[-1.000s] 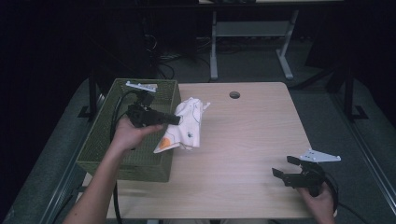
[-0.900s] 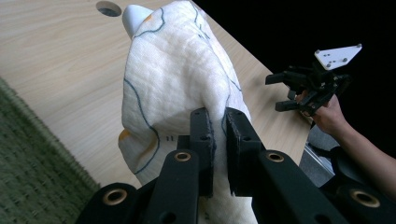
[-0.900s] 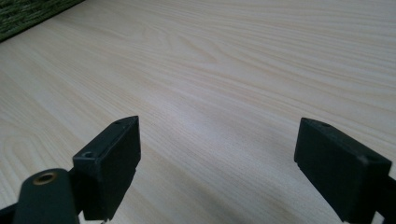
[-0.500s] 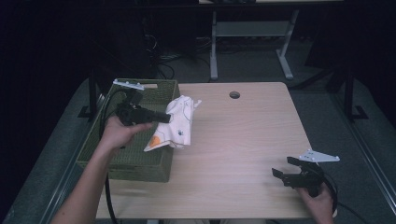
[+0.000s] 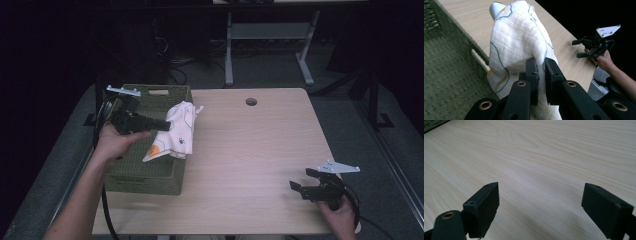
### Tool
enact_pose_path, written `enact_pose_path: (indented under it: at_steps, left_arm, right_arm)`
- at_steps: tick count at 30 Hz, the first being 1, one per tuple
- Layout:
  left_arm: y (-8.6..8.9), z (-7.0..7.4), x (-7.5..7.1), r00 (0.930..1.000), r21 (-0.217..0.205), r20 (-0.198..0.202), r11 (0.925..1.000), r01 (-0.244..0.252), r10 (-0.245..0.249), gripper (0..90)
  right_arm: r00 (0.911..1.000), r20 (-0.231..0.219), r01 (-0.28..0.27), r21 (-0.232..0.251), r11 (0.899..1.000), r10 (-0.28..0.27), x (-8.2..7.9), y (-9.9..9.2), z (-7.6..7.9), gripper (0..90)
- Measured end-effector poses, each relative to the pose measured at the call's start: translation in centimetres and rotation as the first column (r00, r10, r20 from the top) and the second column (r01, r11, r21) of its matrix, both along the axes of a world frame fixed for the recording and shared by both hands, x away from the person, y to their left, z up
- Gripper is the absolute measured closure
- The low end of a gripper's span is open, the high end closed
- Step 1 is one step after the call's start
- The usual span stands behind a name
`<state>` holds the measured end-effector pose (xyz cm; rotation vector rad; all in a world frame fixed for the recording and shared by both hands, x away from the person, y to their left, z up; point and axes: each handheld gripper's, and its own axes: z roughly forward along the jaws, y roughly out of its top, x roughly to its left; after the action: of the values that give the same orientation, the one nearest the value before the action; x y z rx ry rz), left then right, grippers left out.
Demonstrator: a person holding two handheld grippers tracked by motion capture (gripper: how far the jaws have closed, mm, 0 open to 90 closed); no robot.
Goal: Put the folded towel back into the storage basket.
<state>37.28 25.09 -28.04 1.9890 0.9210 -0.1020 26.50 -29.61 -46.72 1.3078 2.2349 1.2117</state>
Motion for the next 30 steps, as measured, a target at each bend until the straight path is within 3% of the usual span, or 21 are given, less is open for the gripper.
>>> enact_pose_path:
  at_steps: [30]
  left_arm:
    - [6.1, -1.3, 0.7, 0.9979, 0.035, -0.029, 0.9978, -0.056, 0.057, 82.9]
  right_arm:
    - [0.9994, -0.001, 0.035, 0.011, 0.999, -0.035, -0.2, -0.2, 0.3, 14.3]
